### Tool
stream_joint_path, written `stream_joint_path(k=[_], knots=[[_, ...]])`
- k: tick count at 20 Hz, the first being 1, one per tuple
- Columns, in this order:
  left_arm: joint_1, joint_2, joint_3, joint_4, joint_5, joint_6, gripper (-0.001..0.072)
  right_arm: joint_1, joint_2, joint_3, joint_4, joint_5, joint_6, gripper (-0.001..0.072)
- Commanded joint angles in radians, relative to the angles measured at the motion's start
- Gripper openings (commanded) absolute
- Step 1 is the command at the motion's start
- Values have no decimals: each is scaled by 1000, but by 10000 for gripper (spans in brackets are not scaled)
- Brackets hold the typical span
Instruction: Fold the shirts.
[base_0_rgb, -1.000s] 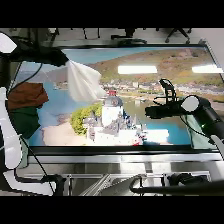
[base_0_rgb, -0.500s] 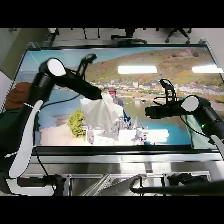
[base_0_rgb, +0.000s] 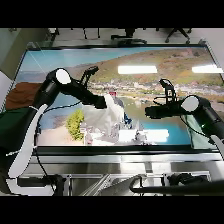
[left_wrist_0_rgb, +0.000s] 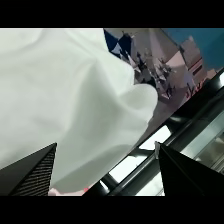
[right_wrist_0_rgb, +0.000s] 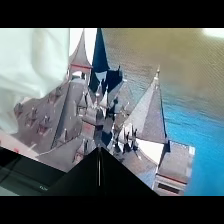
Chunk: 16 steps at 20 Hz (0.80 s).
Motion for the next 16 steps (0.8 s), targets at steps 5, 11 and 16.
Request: stream_joint_path(k=[5, 11, 16], knots=[[108, 42, -327, 2, 77, 24, 701, 1, 0, 0, 0, 0, 0, 20], [77, 42, -470, -9, 537, 38, 244, 1, 0, 0, 0, 0, 0, 20], [80, 43, -300, -6, 408, 86, 11, 1, 0, 0, 13, -11, 0, 20]])
